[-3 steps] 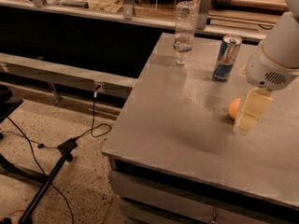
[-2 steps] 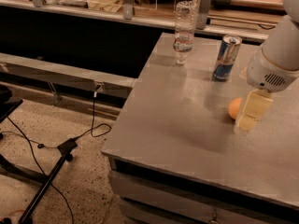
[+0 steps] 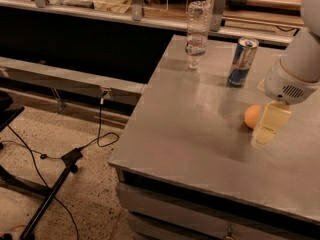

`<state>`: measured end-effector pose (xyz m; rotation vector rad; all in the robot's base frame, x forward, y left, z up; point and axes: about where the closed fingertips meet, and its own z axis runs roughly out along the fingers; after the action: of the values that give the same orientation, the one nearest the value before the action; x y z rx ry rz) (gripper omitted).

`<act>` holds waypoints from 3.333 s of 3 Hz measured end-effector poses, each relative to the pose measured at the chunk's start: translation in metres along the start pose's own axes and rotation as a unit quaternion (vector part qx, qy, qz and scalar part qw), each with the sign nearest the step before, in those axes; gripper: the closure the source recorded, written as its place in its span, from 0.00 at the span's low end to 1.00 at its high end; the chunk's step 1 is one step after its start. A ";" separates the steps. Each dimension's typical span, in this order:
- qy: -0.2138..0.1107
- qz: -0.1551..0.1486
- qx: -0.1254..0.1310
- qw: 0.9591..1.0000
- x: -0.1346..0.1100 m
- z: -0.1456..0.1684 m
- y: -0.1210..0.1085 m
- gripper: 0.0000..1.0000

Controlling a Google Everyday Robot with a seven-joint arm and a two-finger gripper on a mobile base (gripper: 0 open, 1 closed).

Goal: Pick orange

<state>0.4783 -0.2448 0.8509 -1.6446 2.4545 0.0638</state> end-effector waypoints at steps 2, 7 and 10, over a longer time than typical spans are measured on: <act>0.006 0.007 -0.010 1.000 0.005 0.007 -0.002 0.00; 0.024 0.023 -0.018 0.999 0.015 0.012 -0.006 0.63; -0.074 0.010 -0.044 0.996 0.014 -0.009 -0.003 1.00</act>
Offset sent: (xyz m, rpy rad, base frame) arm 0.0024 -0.0121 -0.0174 -0.0054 0.0626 -0.0311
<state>0.4752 -0.2600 0.8572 -1.5880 2.3872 0.2914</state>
